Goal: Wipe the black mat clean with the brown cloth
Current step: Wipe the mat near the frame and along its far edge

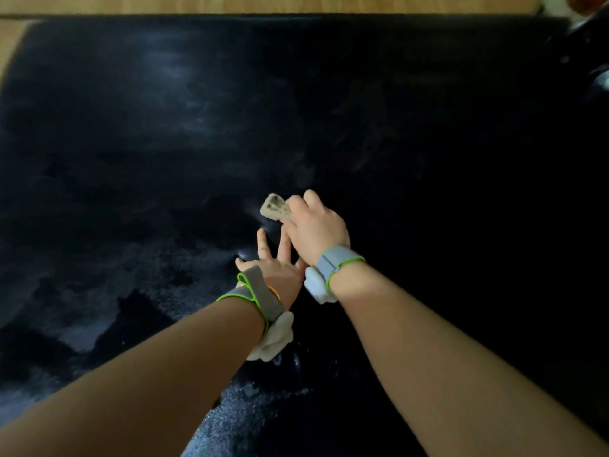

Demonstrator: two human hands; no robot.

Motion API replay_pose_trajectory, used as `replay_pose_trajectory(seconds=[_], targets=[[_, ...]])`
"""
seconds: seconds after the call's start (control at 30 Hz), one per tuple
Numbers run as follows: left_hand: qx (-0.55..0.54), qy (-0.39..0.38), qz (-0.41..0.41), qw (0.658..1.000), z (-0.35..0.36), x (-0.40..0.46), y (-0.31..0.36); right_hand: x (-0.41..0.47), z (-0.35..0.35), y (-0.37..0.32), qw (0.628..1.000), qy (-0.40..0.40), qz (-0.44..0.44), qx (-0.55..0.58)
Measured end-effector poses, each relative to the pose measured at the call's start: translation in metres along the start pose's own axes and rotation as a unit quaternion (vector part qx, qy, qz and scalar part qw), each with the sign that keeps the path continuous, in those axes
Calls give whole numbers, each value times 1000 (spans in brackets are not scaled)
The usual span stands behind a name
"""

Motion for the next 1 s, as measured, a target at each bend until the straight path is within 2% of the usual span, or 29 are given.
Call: replay_pose_trajectory(seconds=[0.63,0.93,1.0], targets=[[-4,-33,-14,999,-3,-6,1,-3,-1,-1,1000,2,-1,3],[5,-11,-6,1000,0,-4,-1,-3,0,-3,1000,11,-3,2],[0,4,-4,1000,-1,-5,-3,-1,-5,3,999,33,-1,-21]])
Point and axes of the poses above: each hand's wrist, its own x-axis towards the middle knuckle, its own z-axis out of the palm, y = z × x, the point moved 6 cm from there along x, towards the middle knuckle, and after that the axes turned 7 degrees about -z, right-handed, at the moved point
